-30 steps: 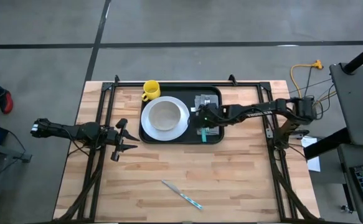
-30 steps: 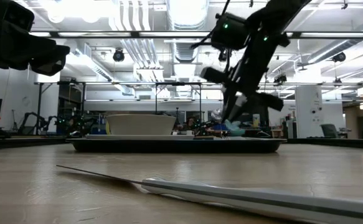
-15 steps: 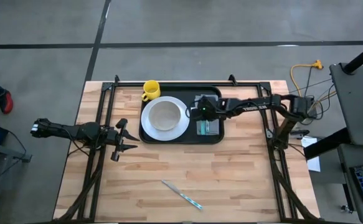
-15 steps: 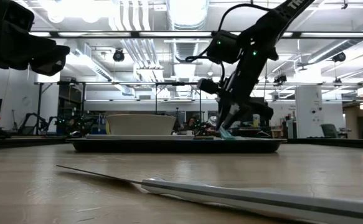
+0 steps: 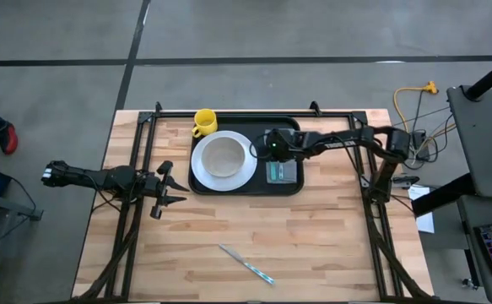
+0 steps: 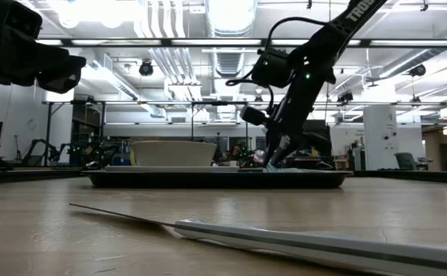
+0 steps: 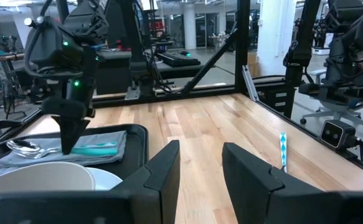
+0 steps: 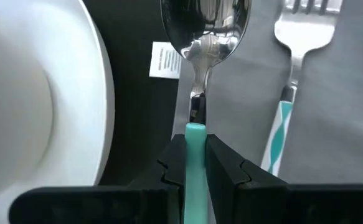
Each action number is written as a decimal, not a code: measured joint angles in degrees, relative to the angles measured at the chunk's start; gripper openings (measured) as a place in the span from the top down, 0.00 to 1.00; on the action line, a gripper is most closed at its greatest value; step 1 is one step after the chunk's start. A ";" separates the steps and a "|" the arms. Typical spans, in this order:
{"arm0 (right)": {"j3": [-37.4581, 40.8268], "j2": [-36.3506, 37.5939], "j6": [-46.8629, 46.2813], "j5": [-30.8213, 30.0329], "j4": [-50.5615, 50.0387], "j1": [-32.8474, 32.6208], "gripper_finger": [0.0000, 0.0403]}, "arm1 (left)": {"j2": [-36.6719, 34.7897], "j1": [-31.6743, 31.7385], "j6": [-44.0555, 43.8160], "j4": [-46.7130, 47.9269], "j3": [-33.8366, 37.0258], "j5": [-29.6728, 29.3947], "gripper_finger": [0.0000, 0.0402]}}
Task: Set up tray
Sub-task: Put the blue spoon on top of the napkin beside the blue and white fork
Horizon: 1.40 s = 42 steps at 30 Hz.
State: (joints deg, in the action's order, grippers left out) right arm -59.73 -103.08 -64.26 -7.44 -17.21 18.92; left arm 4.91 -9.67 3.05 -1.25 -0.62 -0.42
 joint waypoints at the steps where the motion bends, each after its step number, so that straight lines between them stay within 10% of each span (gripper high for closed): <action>1: -0.27 -0.25 0.01 -0.02 0.06 0.05 0.93 | 0.02 0.00 0.00 0.01 0.00 -0.01 0.75; 42: 0.86 -4.25 -3.21 0.10 1.36 2.16 0.93 | 0.00 -0.02 0.00 -0.01 0.00 -0.01 0.75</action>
State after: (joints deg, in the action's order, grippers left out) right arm -58.87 -107.33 -67.47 -7.33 -15.85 21.08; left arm 4.91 -9.69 3.05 -1.25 -0.62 -0.42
